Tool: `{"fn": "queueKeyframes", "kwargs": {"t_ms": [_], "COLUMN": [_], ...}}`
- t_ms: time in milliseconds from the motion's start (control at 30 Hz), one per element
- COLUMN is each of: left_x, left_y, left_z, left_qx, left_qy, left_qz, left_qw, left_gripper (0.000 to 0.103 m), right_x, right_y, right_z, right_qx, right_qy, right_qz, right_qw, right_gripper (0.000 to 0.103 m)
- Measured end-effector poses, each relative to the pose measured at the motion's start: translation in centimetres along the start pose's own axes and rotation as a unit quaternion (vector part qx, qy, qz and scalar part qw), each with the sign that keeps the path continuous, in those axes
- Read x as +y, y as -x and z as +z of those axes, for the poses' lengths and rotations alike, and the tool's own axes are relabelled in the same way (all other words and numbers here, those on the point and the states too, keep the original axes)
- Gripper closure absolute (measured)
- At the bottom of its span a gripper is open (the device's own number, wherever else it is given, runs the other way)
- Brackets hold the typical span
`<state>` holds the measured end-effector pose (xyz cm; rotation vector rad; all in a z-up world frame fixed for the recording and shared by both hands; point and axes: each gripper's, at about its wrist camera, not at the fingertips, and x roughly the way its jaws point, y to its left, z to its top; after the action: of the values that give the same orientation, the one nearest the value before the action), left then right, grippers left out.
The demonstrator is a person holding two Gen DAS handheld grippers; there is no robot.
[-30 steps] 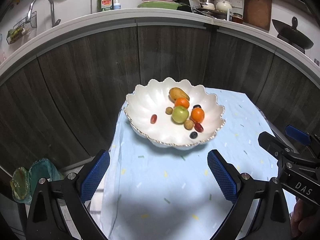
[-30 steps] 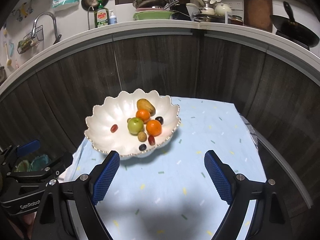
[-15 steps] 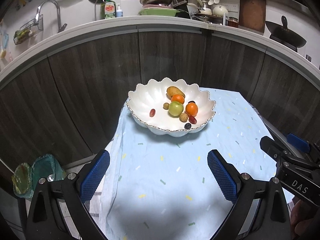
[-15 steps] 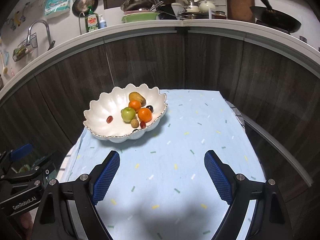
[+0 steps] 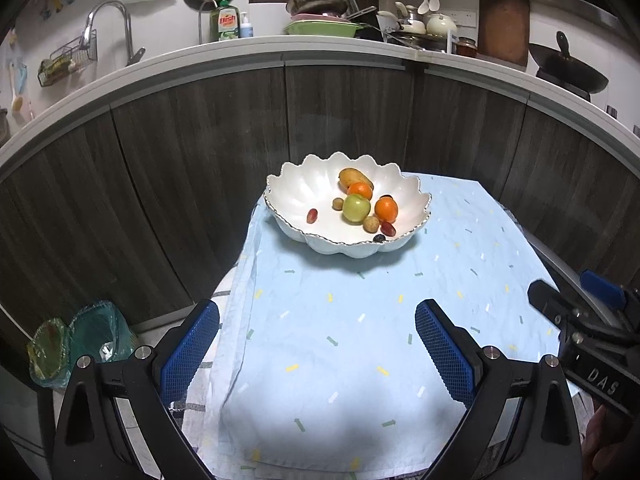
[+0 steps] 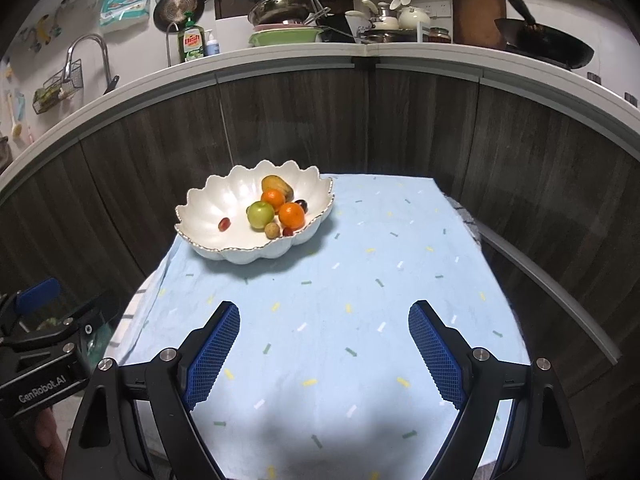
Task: Organize fruits
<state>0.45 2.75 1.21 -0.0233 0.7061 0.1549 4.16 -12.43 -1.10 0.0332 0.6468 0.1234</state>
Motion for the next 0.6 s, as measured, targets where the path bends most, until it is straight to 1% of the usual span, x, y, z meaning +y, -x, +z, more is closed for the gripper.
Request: {"fn": "queueKeyframes", "kwargs": {"t_ms": [300,600], "left_x": [-0.61,-0.79], "left_y": [0.35,0.39], "left_z": [-0.27,-0.25], "left_qx": [-0.004,-0.005], "left_qy": [-0.013,-0.015], "left_qz": [-0.001,-0.001], "left_qw": [0.9999,0.9999], "left_gripper": [0.003,0.003], "right_x": [-0.92,-1.02], "right_y": [0.78,0.84], "right_z": [-0.39,-0.33], "right_qx": [-0.009,-0.012], "right_qy": [-0.013,-0.014], "right_qz": [-0.016,-0.017], "right_qw": [1.0,1.0], "right_gripper": [0.016,0.016]}}
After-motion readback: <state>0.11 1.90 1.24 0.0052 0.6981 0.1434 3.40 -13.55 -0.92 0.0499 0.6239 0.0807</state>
